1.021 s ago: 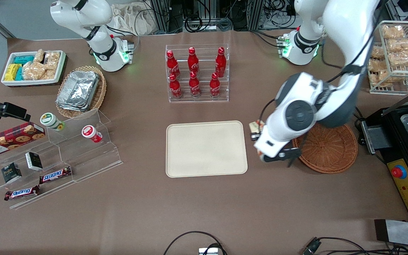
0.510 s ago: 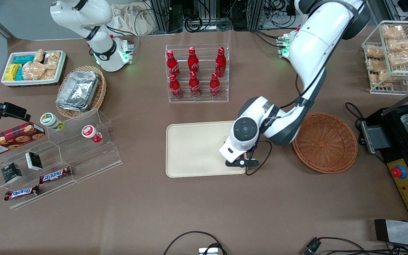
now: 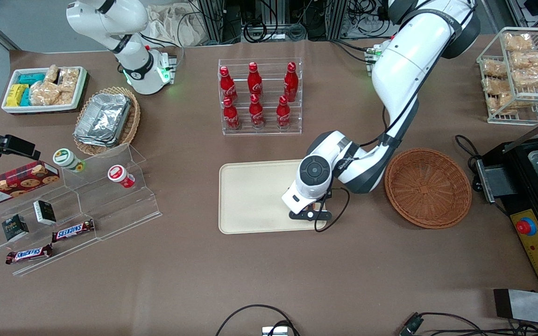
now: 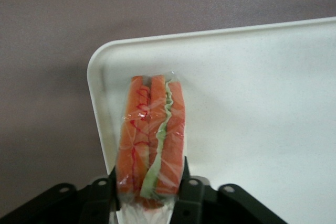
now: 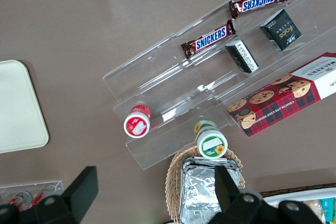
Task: Place sandwich from basket to tray
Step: 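Lower the sandwich onto the tray and open the left gripper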
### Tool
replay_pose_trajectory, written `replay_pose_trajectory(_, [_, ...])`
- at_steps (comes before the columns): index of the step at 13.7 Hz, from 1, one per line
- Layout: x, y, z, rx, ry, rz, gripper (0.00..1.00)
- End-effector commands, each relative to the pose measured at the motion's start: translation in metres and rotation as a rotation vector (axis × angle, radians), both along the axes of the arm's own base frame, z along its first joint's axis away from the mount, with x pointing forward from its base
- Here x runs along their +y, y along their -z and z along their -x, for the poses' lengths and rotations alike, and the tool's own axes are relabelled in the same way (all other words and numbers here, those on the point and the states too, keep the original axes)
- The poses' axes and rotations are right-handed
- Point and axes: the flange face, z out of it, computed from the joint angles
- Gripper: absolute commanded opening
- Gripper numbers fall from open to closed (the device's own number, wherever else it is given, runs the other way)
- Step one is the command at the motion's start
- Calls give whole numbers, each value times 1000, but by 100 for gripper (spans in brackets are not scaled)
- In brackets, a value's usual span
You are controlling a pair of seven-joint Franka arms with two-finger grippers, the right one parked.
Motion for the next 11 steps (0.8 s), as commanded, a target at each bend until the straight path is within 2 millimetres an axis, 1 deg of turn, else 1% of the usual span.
replay_pose_trajectory(1, [3, -11, -4, -6, -7, -30, 100])
replay_pose_trajectory(2, [8, -22, -5, -2, -13, -42, 100])
replay_pose_trajectory(3, [20, -35, -10, 5, -30, -60, 100])
replay_pose_trajectory(4, [27, -48, -10, 17, -36, -84, 100])
replay_pose_trajectory(6, [48, -80, -11, 23, -60, -120, 100])
replay_pose_trajectory(7, [70, -93, -13, 15, -85, -131, 100])
replay_pose_trajectory(8, [89, -103, -11, 5, -101, -136, 100])
replay_pose_trajectory(11, [135, -140, -3, -30, -141, -155, 100])
